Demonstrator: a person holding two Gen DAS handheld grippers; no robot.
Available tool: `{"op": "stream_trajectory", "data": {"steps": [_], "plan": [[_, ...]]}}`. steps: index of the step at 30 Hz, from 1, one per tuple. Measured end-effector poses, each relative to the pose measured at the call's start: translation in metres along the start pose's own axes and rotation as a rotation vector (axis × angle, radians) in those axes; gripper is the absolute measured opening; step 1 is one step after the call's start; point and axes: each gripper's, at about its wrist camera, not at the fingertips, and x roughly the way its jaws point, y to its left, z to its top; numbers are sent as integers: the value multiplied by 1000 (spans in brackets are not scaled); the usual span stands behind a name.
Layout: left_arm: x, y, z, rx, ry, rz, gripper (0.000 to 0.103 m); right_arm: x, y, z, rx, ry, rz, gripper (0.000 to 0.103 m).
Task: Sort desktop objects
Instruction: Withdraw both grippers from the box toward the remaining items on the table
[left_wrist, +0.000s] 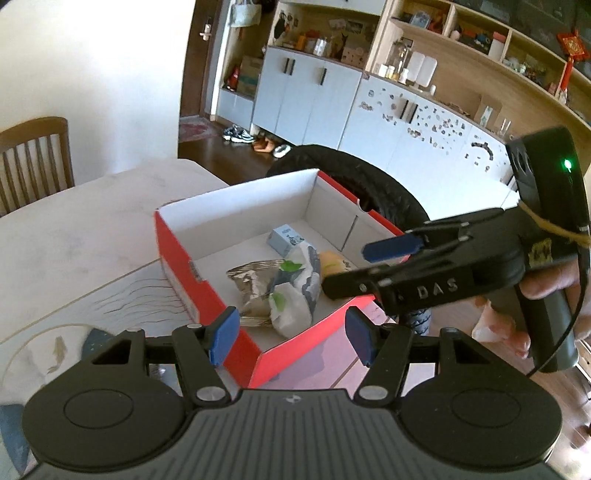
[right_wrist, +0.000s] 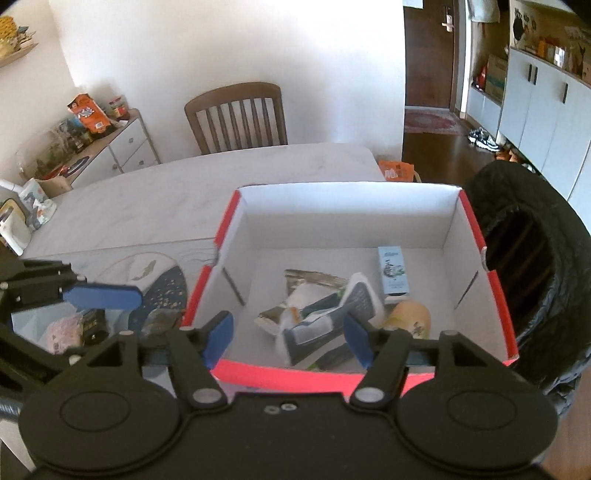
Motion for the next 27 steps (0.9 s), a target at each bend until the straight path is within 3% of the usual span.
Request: {"op": "stream_trajectory", "data": {"steps": [8, 27], "plan": [[-28, 16, -16, -7, -42, 59, 68, -7, 25, -12, 30, -17, 7, 78], [-66, 69, -51, -78, -52, 70, 92, -5, 110, -51, -27, -29, -4, 91]]}}
